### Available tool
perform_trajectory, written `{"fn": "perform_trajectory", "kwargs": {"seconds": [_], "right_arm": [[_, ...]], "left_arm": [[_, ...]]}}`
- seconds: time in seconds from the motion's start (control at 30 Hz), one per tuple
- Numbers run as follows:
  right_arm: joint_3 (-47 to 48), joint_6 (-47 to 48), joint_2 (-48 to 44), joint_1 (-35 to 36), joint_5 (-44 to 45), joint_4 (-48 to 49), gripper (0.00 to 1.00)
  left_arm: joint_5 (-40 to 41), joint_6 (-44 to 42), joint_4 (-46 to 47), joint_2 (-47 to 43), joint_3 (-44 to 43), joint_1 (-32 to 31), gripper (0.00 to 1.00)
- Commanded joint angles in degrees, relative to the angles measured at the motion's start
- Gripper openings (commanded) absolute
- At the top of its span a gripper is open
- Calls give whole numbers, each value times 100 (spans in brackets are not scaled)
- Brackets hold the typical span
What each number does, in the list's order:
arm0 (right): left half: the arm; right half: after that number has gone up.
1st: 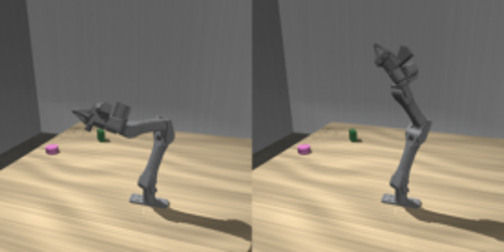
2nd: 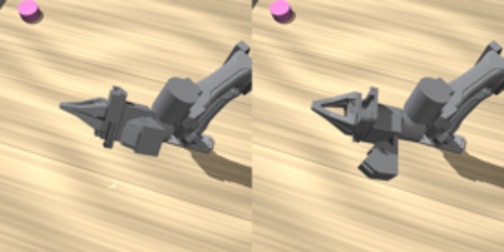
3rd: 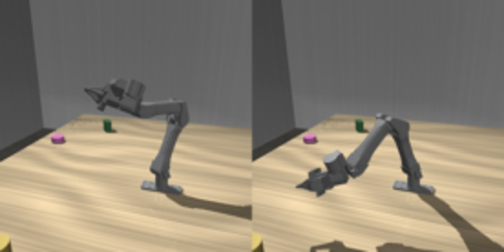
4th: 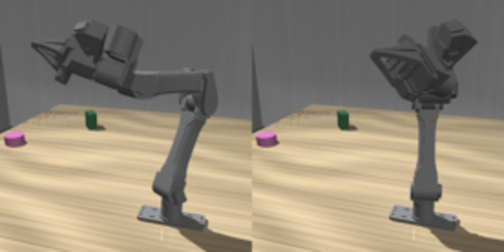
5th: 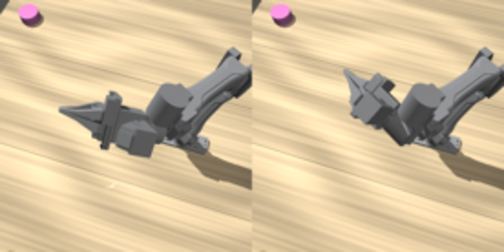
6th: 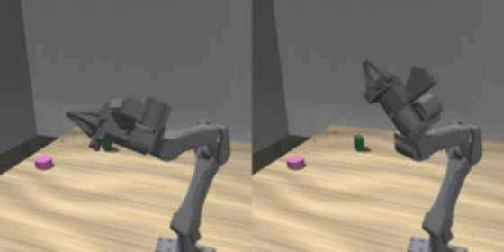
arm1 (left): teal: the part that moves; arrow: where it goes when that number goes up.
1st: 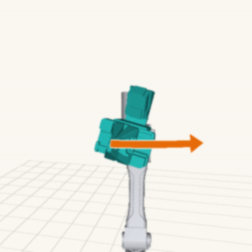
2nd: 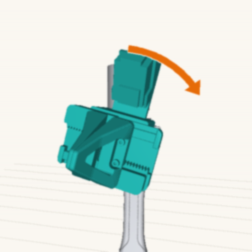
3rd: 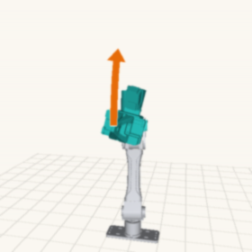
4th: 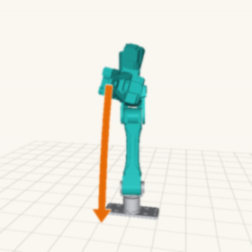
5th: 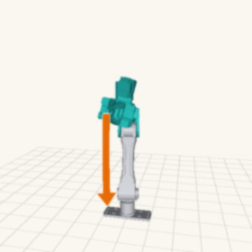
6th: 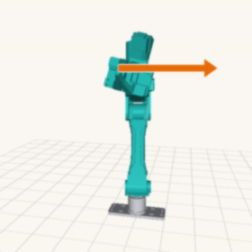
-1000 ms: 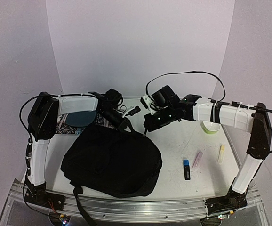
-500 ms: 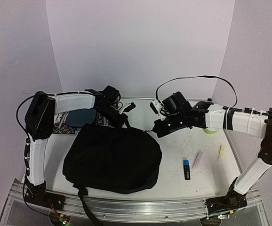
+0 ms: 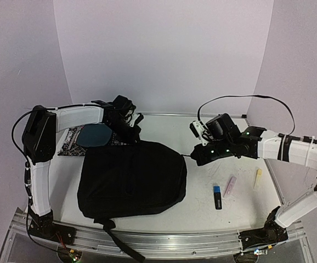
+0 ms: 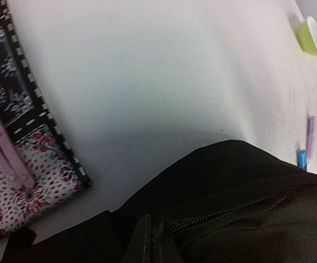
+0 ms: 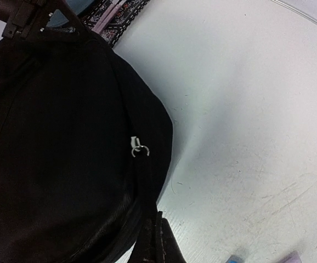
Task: Pack the student bag
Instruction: Zip the student bag into the largest pocket of the bag, then hold the largest pocket of the student bag.
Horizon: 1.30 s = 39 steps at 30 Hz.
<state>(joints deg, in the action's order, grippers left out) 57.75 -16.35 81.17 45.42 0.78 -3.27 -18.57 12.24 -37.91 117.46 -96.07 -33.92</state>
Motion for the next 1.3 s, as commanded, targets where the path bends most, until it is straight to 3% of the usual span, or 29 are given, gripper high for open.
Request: {"fn": "perform_trajectory", "kwargs": {"seconds": [0.0, 0.2, 0.37, 0.6, 0.93, 1.27], "right_arm": [[-195, -123, -669, -61, -34, -506, 0], [-342, -185, -1100, -176, -240, -596, 0], [-153, -88, -1023, -214, -395, -582, 0], [349, 302, -388, -266, -400, -484, 0], [797, 649, 164, -306, -686, -222, 0], [843, 548, 288, -306, -915, -57, 0]], "left_arm": [[1356, 834, 52, -550, 213, 456, 0], [1580, 1494, 54, -906, 749, 518, 0], [1134, 1870, 228, -1331, 1390, 467, 1], [330, 1169, 811, -1939, 1931, 211, 28], [-919, -619, 892, -1289, 597, 205, 63], [-1808, -1874, 230, 72, -834, -155, 71]]}}
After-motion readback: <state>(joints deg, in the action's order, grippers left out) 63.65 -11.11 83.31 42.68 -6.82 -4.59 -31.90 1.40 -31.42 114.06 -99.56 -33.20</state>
